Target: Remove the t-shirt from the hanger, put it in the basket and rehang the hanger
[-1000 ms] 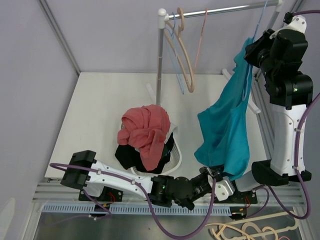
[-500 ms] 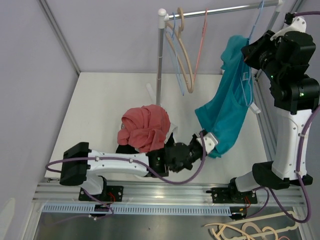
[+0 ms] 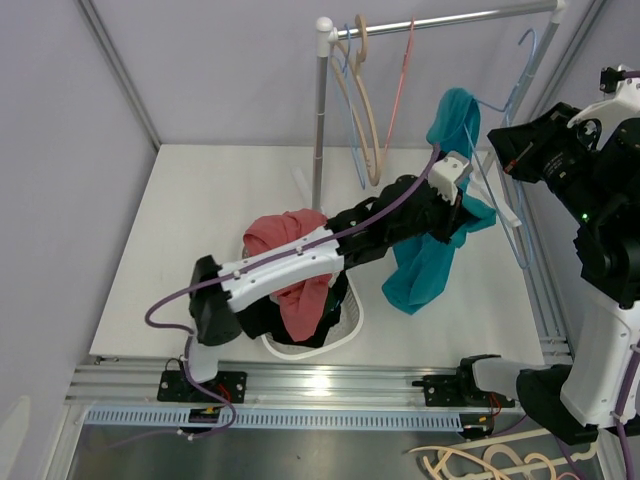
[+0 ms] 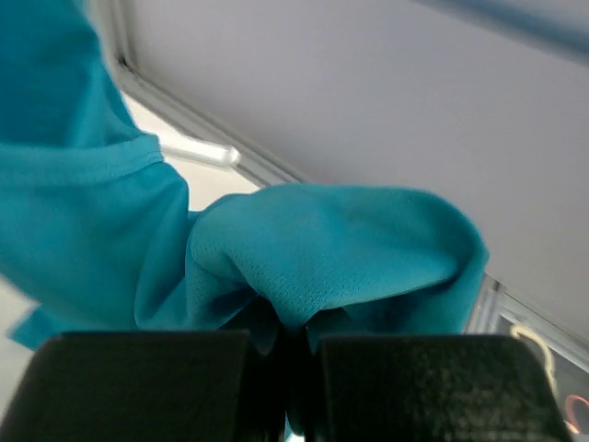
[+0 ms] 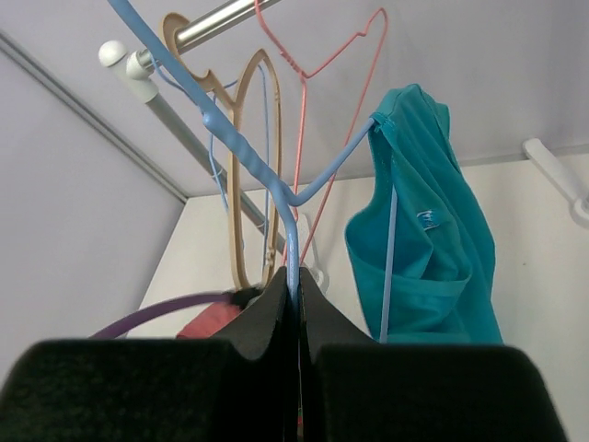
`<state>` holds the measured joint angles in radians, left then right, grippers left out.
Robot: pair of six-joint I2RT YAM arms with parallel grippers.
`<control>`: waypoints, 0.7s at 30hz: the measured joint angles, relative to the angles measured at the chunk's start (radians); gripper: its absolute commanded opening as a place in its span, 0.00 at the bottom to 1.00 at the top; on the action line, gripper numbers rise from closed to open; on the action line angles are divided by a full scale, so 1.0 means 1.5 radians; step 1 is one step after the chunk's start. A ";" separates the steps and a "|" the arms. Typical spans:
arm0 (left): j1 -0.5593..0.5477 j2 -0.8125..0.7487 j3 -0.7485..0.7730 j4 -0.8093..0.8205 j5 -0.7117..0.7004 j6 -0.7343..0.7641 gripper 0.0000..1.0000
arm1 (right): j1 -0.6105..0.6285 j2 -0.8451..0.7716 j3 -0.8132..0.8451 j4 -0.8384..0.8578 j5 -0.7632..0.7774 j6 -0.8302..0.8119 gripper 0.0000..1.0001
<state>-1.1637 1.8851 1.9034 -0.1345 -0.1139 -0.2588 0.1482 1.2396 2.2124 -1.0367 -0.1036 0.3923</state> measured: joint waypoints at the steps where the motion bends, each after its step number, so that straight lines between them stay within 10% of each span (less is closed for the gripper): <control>1: 0.007 0.032 0.037 -0.022 0.020 -0.016 0.01 | 0.000 -0.003 0.000 -0.004 -0.007 0.000 0.00; 21: 0.046 0.149 0.125 -0.243 0.036 -0.083 0.01 | 0.000 -0.019 0.065 -0.122 0.029 -0.016 0.00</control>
<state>-1.0954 2.1078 2.0903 -0.4984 -0.0601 -0.3832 0.1482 1.2114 2.3093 -1.2198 -0.0601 0.3679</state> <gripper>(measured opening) 0.014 0.042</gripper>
